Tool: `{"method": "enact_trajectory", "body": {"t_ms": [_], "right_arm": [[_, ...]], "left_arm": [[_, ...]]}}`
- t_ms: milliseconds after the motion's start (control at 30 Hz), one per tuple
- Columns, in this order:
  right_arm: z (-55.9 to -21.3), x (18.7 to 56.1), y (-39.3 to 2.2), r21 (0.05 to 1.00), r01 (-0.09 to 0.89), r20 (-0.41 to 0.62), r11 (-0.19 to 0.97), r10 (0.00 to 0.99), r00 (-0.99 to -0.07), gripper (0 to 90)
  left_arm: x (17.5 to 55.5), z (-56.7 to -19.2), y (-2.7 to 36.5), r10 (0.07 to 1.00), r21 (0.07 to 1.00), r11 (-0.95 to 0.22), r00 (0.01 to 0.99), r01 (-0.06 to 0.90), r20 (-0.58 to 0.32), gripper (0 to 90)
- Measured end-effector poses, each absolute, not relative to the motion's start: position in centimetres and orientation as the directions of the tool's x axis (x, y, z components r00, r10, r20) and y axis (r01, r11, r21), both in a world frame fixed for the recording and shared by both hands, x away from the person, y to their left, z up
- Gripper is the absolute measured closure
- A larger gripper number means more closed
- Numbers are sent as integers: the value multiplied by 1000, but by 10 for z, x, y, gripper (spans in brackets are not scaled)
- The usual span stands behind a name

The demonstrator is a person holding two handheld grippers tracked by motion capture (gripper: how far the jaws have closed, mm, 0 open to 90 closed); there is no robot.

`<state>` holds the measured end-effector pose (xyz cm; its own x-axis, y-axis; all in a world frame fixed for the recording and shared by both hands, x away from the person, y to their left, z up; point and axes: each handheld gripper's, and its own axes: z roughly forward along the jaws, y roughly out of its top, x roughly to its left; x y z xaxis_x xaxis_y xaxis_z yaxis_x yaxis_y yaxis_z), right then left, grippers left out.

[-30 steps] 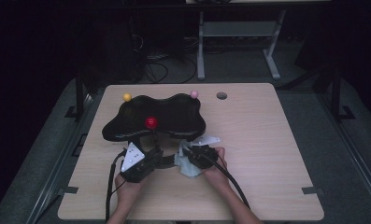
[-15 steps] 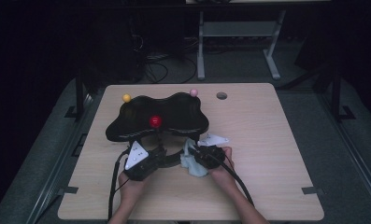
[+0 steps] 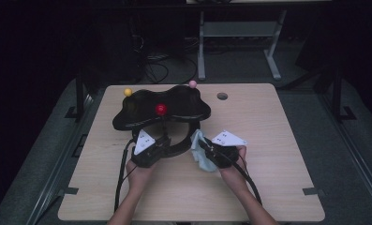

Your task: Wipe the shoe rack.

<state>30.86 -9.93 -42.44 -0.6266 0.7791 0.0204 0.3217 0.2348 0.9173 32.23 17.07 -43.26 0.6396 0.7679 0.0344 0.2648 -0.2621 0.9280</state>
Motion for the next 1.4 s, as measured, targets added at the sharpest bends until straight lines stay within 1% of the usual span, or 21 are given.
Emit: {"method": "enact_trajectory", "body": {"t_ms": [167, 367, 567, 667, 833, 1033, 1100, 1300, 1400], "right_arm": [[-407, 301, -105, 940, 273, 9, 204, 785, -619, 806], [-385, 291, -108, 964, 208, -2, 163, 791, -612, 806], [-359, 279, -107, 984, 128, -19, 124, 789, -613, 806], [-344, 279, -105, 989, 80, -49, 123, 790, -611, 807], [-336, 288, -95, 990, 94, -23, 103, 788, -615, 807], [-334, 293, -64, 987, 96, -37, 130, 758, -651, 807], [-333, 294, -63, 987, 101, -31, 127, 760, -650, 807], [-331, 292, -79, 987, 108, -25, 118, 778, -628, 807], [-331, 294, -72, 987, 109, -22, 116, 774, -633, 809]], "left_arm": [[331, -433, 167, 775, 927, -255, 631, 274, 27, 758], [333, -431, 164, 777, 924, -260, 629, 281, 27, 758], [334, -431, 165, 778, 923, -266, 628, 278, 35, 758], [334, -431, 165, 778, 923, -262, 628, 282, 29, 758], [333, -432, 165, 778, 924, -255, 628, 285, 21, 759], [333, -432, 166, 775, 925, -254, 632, 282, 20, 760], [332, -432, 167, 773, 925, -256, 635, 281, 21, 760], [332, -432, 166, 767, 925, -258, 641, 278, 21, 761], [330, -433, 166, 770, 927, -249, 638, 279, 14, 761]]}}
